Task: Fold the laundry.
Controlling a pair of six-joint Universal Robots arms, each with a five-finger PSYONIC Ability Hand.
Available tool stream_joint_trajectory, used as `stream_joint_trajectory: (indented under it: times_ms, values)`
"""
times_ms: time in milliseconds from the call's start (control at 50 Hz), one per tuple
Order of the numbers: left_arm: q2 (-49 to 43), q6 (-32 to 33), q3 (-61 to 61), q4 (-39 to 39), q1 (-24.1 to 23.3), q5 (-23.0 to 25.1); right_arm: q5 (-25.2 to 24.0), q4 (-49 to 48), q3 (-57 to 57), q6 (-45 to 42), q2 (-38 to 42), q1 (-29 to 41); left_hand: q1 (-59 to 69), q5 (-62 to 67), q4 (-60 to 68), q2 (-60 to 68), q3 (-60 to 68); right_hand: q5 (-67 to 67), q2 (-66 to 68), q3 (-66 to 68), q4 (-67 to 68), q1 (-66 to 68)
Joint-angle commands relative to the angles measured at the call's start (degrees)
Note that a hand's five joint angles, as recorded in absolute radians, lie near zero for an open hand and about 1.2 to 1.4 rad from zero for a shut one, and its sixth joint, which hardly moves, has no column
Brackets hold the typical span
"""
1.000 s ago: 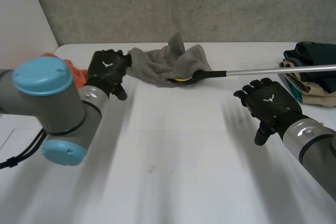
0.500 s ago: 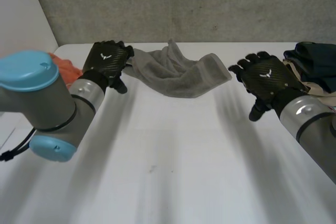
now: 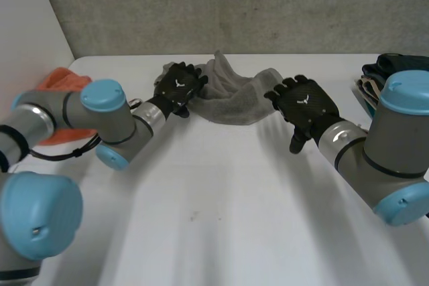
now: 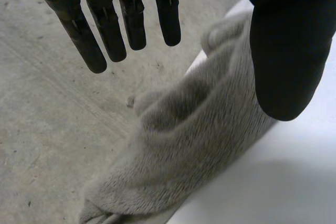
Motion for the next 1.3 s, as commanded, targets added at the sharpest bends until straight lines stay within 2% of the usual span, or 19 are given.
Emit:
stream_joint_trajectory:
  times_ms: [20,100,180,320,480,700,860,1300]
  values:
    - [-11.9,5.8,15.1,0.1,0.9,1.2,-0.1,0.0,4.7,0.0,-0.9,-0.4,4.3,5.0,5.1,4.7,4.5,-2.6,-2.2,-1.9,-1.8,-2.9]
    - [-14.7,5.9,18.5,0.3,1.0,1.7,-0.2,0.0,7.0,-0.2,-2.0,-0.4,4.9,5.6,5.7,5.2,5.0,-2.6,-2.2,-1.9,-1.8,-2.9]
    - [-15.5,6.1,18.7,1.6,1.1,4.0,-0.2,0.0,8.8,-0.3,-3.7,-0.4,6.2,6.9,7.0,6.5,6.3,-2.6,-2.2,-1.9,-1.8,-2.9]
    - [-16.5,6.9,19.3,7.3,1.3,6.5,-0.2,0.0,11.0,-0.2,-5.8,-0.5,15.9,16.6,16.7,16.3,16.0,-2.6,-2.2,-1.9,-1.8,-2.9]
    - [-18.1,6.9,21.9,7.6,1.8,9.2,-0.3,0.0,13.0,-0.3,-7.2,-1.4,29.9,30.6,30.7,30.3,30.0,-2.6,-2.2,-1.9,-1.8,-2.9]
    - [-18.1,6.9,22.0,7.6,1.9,12.7,-0.4,0.0,14.0,-0.4,-7.8,-2.8,33.3,34.0,34.1,33.6,33.4,-2.6,-2.2,-1.9,-1.8,-2.9]
    - [-18.3,6.9,22.1,7.5,2.3,13.9,-0.4,0.0,14.4,-0.4,-8.9,-3.4,30.6,31.3,31.4,30.9,30.7,-2.6,-2.2,-1.9,-1.8,-2.9]
    - [-19.4,8.4,23.4,7.6,2.5,14.8,-0.6,0.0,14.4,-0.4,-9.5,-3.9,28.9,29.6,29.7,29.3,29.0,-2.6,-2.2,-1.9,-1.8,-2.9]
